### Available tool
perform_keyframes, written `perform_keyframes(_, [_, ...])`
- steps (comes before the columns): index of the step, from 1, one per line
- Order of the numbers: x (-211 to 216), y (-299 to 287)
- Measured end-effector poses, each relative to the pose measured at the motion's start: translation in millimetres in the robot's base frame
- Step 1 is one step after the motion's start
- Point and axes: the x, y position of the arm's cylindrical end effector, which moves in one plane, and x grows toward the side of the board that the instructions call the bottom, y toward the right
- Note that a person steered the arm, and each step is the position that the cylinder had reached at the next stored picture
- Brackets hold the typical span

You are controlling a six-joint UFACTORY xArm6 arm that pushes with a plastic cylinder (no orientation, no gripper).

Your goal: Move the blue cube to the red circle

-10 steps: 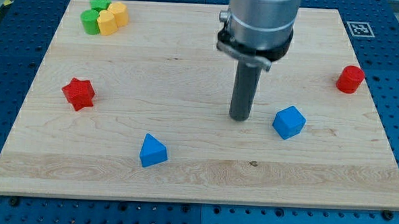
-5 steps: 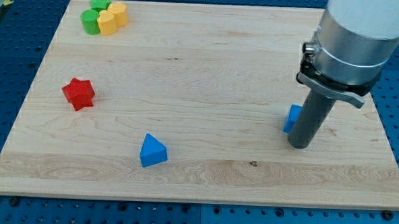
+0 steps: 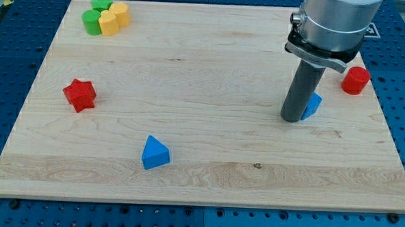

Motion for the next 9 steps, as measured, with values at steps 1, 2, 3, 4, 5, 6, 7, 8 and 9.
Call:
perform_keyframes(1, [-1,6])
perform_keyframes(2, [-1,26])
perform_keyframes(3, [-10,43])
perform_keyframes(4, [-21,47])
perform_keyframes(5, [-33,47])
perform_keyframes(6, [-45,47])
perform_keyframes(7, [-51,47])
perform_keyframes(8, [-51,51])
perform_keyframes(9, [-51,63])
